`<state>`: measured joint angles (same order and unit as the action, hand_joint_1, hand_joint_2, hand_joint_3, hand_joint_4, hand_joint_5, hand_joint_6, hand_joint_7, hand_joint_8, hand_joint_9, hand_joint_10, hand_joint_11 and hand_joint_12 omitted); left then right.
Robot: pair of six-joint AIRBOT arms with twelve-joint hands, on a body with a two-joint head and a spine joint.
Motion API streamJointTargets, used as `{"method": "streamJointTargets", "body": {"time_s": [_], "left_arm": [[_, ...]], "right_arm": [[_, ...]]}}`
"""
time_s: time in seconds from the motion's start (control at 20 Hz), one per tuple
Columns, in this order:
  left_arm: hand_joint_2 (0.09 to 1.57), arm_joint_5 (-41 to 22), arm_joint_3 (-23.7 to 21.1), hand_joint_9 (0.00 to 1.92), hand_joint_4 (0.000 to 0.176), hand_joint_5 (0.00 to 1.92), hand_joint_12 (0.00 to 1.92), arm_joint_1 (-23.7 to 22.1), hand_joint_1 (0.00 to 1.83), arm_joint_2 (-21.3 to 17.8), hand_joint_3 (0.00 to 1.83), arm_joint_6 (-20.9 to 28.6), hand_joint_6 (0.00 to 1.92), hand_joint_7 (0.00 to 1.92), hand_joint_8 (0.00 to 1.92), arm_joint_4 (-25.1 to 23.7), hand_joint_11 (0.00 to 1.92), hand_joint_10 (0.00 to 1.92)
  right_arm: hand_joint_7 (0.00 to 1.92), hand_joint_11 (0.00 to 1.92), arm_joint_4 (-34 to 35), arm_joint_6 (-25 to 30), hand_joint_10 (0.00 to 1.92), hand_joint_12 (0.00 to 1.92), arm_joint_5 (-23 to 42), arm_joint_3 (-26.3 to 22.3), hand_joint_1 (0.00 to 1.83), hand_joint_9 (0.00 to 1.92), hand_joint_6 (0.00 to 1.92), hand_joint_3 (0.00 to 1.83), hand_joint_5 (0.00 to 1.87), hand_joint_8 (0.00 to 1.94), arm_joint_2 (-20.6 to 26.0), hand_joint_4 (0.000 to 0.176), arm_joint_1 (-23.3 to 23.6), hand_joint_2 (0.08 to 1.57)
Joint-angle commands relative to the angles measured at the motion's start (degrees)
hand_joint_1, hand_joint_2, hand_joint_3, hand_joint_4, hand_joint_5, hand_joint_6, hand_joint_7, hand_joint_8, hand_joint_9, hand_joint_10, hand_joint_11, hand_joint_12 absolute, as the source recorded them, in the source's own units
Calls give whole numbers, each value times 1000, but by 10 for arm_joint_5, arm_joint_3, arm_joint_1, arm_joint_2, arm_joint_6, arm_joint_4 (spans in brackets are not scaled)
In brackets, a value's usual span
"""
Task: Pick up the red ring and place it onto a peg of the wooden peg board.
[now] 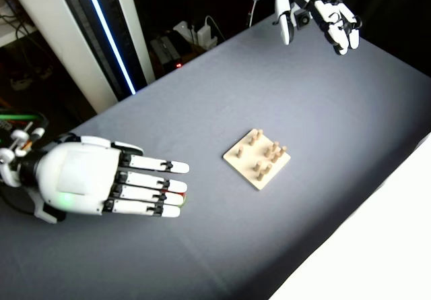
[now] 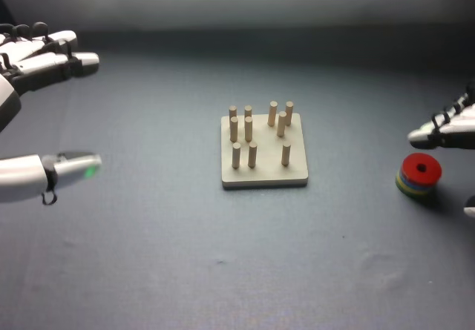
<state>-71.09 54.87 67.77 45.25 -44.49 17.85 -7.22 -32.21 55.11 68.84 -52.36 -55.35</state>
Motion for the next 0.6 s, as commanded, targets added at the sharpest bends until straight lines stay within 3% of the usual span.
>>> {"method": "streamJointTargets", "body": {"time_s": [0.0, 0.2, 0.35, 0.5, 0.55], "left_arm": [[990, -68, 4, 185, 0, 445, 797, -6, 788, 3, 6, 3, 3, 198, 2, 1, 0, 30], [994, -66, 5, 197, 0, 448, 834, -6, 783, 5, 0, 3, 3, 201, 1, 1, 0, 15], [995, -65, 6, 215, 6, 436, 867, -6, 772, 6, 0, 4, 0, 207, 0, 1, 0, 7], [997, -65, 6, 210, 3, 443, 842, -6, 783, 7, 0, 5, 1, 207, 2, 1, 0, 3], [1000, -65, 6, 188, 3, 445, 795, -6, 797, 7, 1, 5, 1, 200, 2, 1, 0, 3]], "right_arm": [[498, 4, 16, 1, 8, 1026, 64, 3, 1051, 463, 1, 8, 480, 1, 1, 0, 7, 1080], [504, 13, 6, 1, 2, 996, 48, 9, 1054, 464, 0, 1, 482, 1, -3, 0, 17, 1079], [501, 126, -20, 6, 3, 755, 9, 23, 1062, 465, 2, 0, 487, 3, -16, 1, 46, 1058], [505, 191, -57, 27, 3, 704, -37, 48, 1080, 493, 0, 0, 489, 0, -35, 0, 81, 1047], [486, 195, -68, 27, 0, 708, -55, 55, 1063, 487, 0, 4, 470, 0, -41, 20, 92, 1056]]}}
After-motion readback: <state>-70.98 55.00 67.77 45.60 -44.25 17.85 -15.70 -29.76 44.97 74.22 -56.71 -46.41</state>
